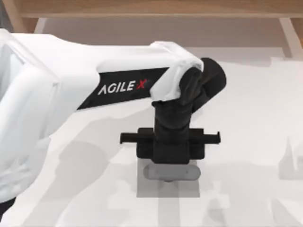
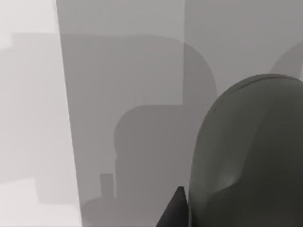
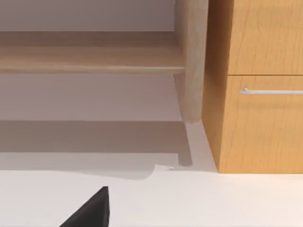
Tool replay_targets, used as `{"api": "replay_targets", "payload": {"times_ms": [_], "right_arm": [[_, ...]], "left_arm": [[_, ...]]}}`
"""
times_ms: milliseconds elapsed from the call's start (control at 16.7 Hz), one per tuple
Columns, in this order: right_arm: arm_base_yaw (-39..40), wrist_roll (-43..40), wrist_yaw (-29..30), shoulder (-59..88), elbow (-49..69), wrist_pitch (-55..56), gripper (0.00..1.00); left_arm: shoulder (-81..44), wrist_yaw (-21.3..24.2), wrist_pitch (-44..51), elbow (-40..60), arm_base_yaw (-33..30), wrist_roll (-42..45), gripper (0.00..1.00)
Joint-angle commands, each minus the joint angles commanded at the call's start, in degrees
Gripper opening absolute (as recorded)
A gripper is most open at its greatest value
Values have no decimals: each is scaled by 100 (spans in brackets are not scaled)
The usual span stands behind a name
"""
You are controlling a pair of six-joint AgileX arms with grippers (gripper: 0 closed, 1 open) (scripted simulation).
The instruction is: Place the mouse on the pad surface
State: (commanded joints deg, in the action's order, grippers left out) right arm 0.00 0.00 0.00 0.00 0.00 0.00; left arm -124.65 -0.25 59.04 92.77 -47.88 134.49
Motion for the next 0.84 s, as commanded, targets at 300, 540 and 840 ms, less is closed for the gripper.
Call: {"api": "replay_targets", "payload": {"times_ms": [300, 540, 840], "right_arm": [[0, 0, 0, 0, 0, 0, 100], [0, 0, 0, 0, 0, 0, 100], [0, 0, 0, 0, 0, 0, 100]], "left_arm": [[0, 0, 0, 0, 0, 0, 75], [0, 0, 0, 0, 0, 0, 100], [0, 0, 0, 0, 0, 0, 100]]}}
